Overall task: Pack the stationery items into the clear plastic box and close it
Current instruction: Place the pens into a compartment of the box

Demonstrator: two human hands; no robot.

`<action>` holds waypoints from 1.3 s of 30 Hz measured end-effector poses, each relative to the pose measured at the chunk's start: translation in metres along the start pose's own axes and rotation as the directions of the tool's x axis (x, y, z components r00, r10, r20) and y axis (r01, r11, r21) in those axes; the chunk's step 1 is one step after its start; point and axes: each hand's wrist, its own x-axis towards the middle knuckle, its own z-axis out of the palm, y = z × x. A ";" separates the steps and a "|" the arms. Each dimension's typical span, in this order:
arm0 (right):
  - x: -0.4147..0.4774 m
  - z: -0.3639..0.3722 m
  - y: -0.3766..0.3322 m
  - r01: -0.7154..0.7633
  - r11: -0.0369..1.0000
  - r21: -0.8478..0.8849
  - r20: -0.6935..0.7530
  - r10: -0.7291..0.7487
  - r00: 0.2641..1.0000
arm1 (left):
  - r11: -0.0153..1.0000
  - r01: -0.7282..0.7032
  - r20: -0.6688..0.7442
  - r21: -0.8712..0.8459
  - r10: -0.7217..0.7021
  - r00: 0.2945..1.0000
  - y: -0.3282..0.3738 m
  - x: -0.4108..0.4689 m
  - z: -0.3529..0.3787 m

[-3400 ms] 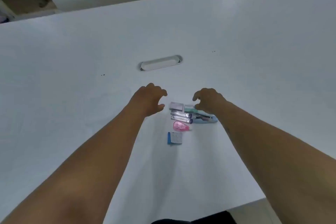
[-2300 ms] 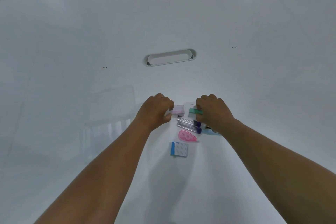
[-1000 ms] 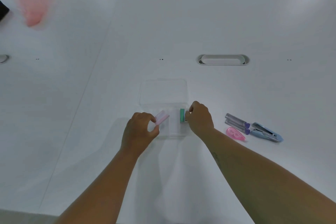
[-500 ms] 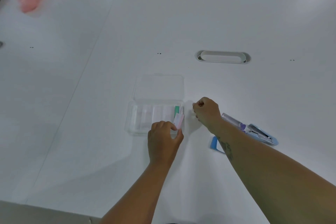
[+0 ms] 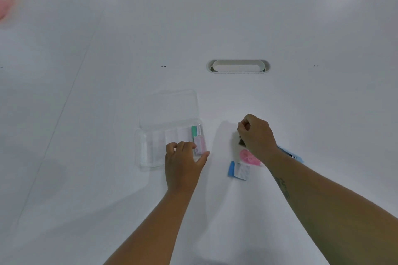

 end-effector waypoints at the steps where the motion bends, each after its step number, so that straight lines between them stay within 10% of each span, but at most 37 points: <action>1: -0.001 -0.008 0.008 0.022 0.997 -0.074 -0.024 -0.024 0.999 | 1.000 -0.007 0.014 0.002 0.007 1.000 0.007 0.002 0.004; 7: -0.003 -0.036 0.051 0.132 0.905 -0.404 0.006 -0.141 0.990 | 0.991 -0.127 0.069 -0.037 0.130 0.989 0.042 0.009 0.021; 19: -0.016 -0.033 0.067 0.196 0.829 -0.524 0.082 -0.179 0.980 | 0.931 -0.352 0.173 0.093 0.333 0.927 0.074 0.029 0.035; 33: -0.010 -0.043 0.079 0.261 0.762 -0.592 0.139 -0.222 0.965 | 0.538 -0.825 0.483 0.173 0.684 0.547 0.090 0.060 0.047; 39: -0.011 -0.049 0.091 0.210 0.772 -0.600 0.091 -0.195 0.976 | 0.532 -0.839 0.565 0.116 0.659 0.496 0.102 0.070 0.047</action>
